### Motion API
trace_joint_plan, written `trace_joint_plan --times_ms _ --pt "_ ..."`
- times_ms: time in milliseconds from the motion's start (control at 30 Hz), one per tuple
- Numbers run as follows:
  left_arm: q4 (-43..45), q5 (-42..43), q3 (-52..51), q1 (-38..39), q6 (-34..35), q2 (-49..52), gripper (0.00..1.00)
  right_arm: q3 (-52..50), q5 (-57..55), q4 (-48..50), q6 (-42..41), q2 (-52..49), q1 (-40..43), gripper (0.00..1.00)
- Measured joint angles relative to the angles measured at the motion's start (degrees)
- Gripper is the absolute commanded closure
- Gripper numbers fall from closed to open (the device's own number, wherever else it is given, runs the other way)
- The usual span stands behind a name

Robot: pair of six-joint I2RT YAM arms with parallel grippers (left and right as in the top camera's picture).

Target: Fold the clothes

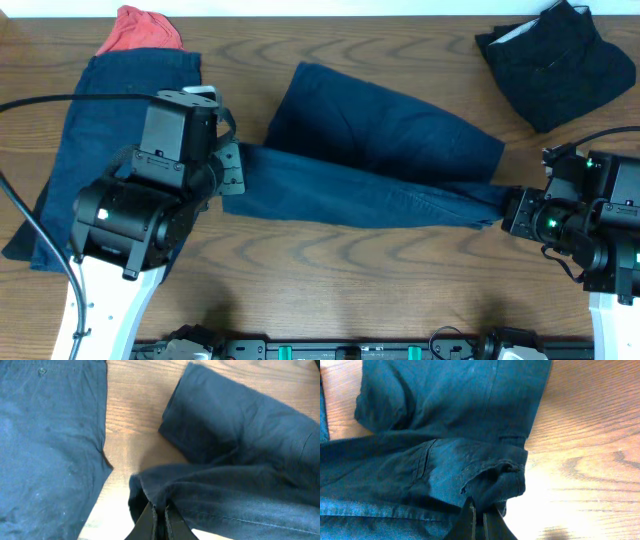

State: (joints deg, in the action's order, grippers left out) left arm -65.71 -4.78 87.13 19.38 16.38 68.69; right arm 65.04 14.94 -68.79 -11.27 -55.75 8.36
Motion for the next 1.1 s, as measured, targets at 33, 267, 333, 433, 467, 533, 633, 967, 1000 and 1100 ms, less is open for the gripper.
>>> trace_joint_plan --times_ms 33,267,333,433,467,533,633,967,1000,1100 --pt "0.92 -0.20 0.00 0.35 0.17 0.28 0.94 0.00 -0.50 0.37 0.04 -0.11 0.00 0.99" --pt "14.84 -1.22 -0.50 0.98 -1.16 6.91 0.94 0.07 -3.19 6.29 0.26 -5.49 0.00 0.99" --pt "19.54 -2.19 -0.55 1.03 -1.84 10.75 0.94 0.07 -3.43 8.76 0.31 -8.76 0.00 0.99" --pt "25.05 -4.15 -0.70 1.05 -2.49 16.68 0.94 0.07 -3.65 12.66 0.39 -13.92 0.00 0.99" --pt "26.67 -4.66 -0.74 1.03 -2.75 18.40 0.94 0.07 -3.67 13.90 0.42 -15.50 0.00 0.99" --pt "31.15 -5.35 -0.98 0.96 -3.34 22.25 0.94 0.07 -3.87 16.13 0.42 -18.71 0.00 0.99" --pt "36.33 -5.99 -1.07 0.92 -4.39 27.21 0.94 0.07 -4.17 19.23 0.63 -23.54 0.00 0.99" --pt "51.45 -6.78 -1.33 0.48 -6.03 40.37 0.94 0.09 -4.48 30.03 1.77 -37.75 0.00 0.99" --pt "52.89 -6.80 -1.36 0.48 -6.38 41.07 0.94 0.09 -4.48 30.88 1.77 -38.93 0.00 0.99" --pt "56.85 -6.78 -1.36 0.50 -7.50 42.88 0.94 0.11 -4.46 33.03 1.86 -41.62 0.00 0.99"
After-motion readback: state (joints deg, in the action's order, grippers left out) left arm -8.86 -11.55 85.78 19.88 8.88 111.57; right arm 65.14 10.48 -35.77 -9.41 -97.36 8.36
